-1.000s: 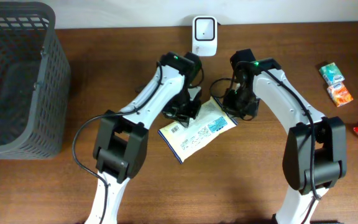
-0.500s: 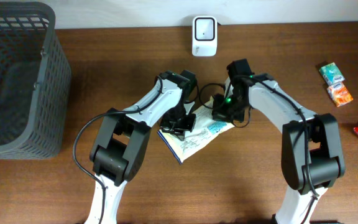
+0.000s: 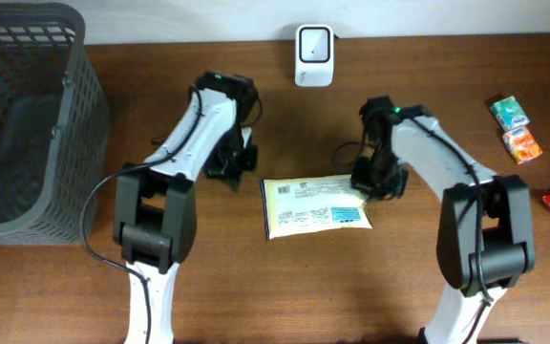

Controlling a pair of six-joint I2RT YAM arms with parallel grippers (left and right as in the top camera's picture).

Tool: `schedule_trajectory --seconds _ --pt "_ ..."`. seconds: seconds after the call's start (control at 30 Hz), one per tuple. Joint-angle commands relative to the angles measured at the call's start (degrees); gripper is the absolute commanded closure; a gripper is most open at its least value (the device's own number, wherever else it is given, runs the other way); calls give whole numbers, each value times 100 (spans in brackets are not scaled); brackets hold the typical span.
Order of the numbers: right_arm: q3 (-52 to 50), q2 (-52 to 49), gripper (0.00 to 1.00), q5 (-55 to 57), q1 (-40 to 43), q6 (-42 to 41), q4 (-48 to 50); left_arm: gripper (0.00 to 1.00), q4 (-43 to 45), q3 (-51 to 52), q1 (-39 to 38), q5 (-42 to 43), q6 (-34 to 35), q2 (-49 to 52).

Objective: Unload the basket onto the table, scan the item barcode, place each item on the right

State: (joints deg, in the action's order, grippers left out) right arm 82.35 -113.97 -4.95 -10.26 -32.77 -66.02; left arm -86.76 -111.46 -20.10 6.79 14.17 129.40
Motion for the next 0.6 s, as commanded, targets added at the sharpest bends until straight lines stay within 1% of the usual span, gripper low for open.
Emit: schedule_trajectory --seconds 0.0,0.03,0.07,0.13,0.17,0.2,0.23,0.27,0.3,0.33,0.47,0.57 --pt "634 15 96 321 52 376 -420 100 15 -203 85 -232 35 -365" --pt "717 15 96 245 52 496 -492 100 35 -201 87 -232 35 -367" --pt "798 15 96 72 52 671 -531 92 68 -192 87 -232 35 -363" --pt "800 15 86 -111 52 835 -472 80 166 -114 74 -210 35 -361" --pt "798 15 69 -149 52 905 -446 71 188 -87 50 -184 35 -361" --pt "796 13 43 -146 52 905 -428 61 223 -39 26 -166 37 -361" --pt "796 13 33 -149 52 903 -420 54 297 55 -15 -166 35 -361" --pt "793 13 16 -151 52 898 -396 42 363 153 -68 -164 35 -361" --pt "785 13 8 -162 52 898 -356 24 455 275 -120 -164 37 -358" --pt "752 13 1 -216 39 898 -258 1 621 481 -195 -162 37 -361" --pt "688 13 1 -212 15 898 35 1 1032 890 -326 -166 37 -358" --pt "691 13 1 -212 15 898 136 1 1064 883 -334 -168 35 -378"
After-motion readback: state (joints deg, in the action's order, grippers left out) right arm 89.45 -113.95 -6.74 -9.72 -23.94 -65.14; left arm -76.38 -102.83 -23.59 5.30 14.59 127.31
